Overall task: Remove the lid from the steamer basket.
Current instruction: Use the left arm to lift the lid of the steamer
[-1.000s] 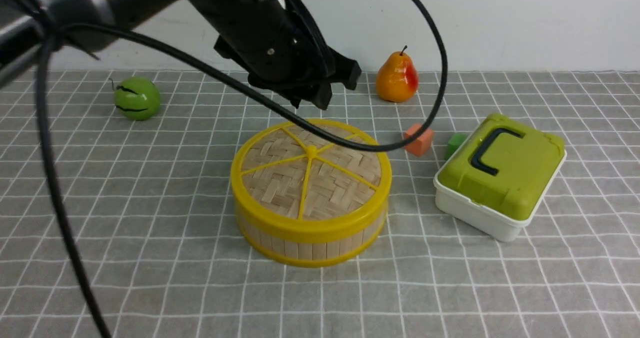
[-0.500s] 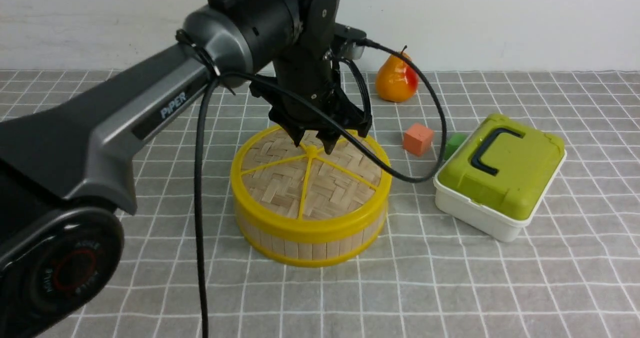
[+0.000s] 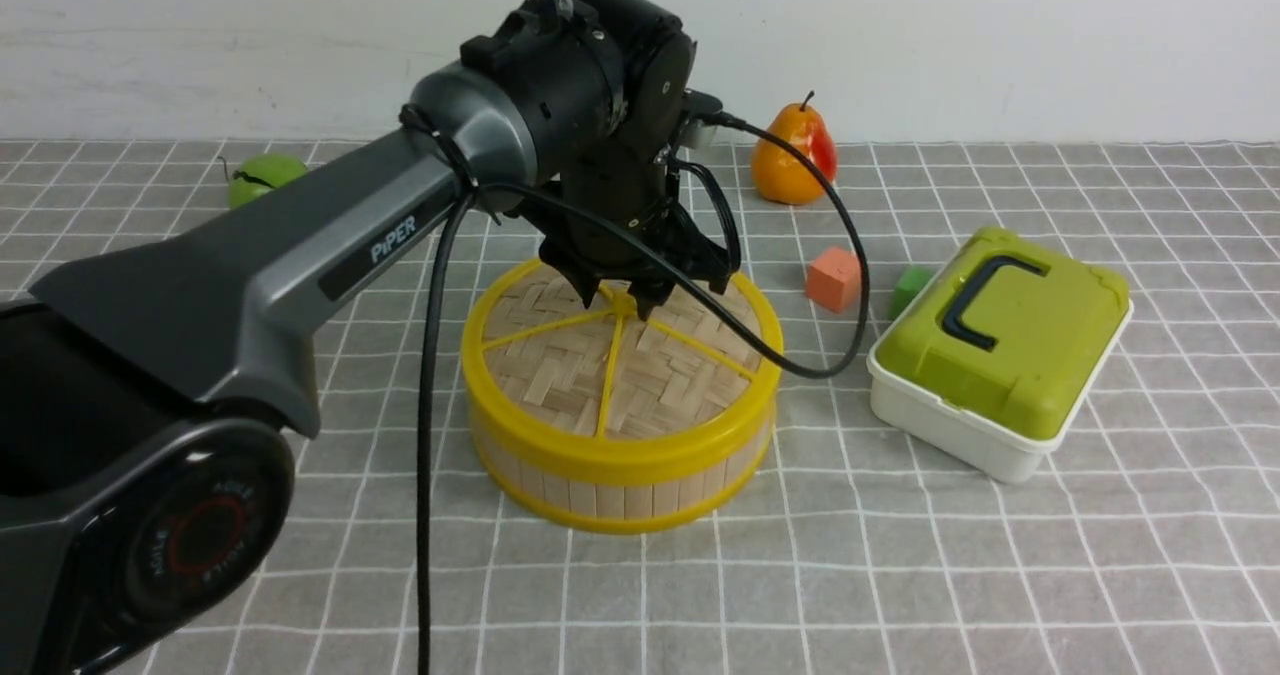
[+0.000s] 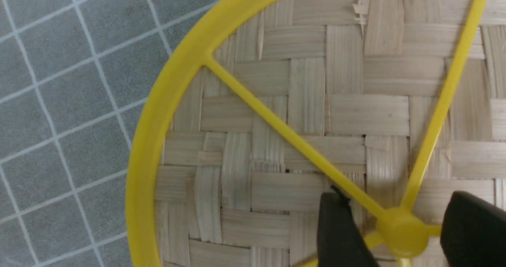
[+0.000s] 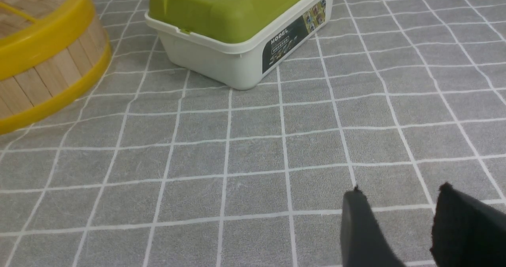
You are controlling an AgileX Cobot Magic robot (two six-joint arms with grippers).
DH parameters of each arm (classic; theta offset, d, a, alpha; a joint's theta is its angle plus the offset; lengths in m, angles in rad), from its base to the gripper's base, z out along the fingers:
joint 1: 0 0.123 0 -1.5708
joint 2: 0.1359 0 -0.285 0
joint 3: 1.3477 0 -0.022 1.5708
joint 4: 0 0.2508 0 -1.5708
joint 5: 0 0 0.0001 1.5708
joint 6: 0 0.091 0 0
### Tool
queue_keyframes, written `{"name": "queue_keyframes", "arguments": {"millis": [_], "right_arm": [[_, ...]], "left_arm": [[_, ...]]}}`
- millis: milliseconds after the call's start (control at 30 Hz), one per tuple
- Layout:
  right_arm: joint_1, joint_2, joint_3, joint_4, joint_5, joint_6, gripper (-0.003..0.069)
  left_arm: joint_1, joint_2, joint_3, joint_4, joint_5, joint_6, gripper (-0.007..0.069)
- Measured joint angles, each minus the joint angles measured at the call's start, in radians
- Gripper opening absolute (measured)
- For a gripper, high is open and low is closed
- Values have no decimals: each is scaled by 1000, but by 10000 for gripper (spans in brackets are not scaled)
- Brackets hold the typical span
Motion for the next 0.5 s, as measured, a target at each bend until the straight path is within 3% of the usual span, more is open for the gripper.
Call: {"name": "queue_keyframes", "arguments": {"millis": [167, 300, 500], "right_arm": [[0, 0, 0, 0, 0, 0, 241], [0, 0, 0, 0, 0, 0, 241], [0, 0, 0, 0, 0, 0, 241]], "left_arm": [[-2, 8, -4, -12, 5, -3, 248], [-2, 14, -10, -14, 17, -8, 136], [-3, 14, -24, -8, 29, -32, 108]]}}
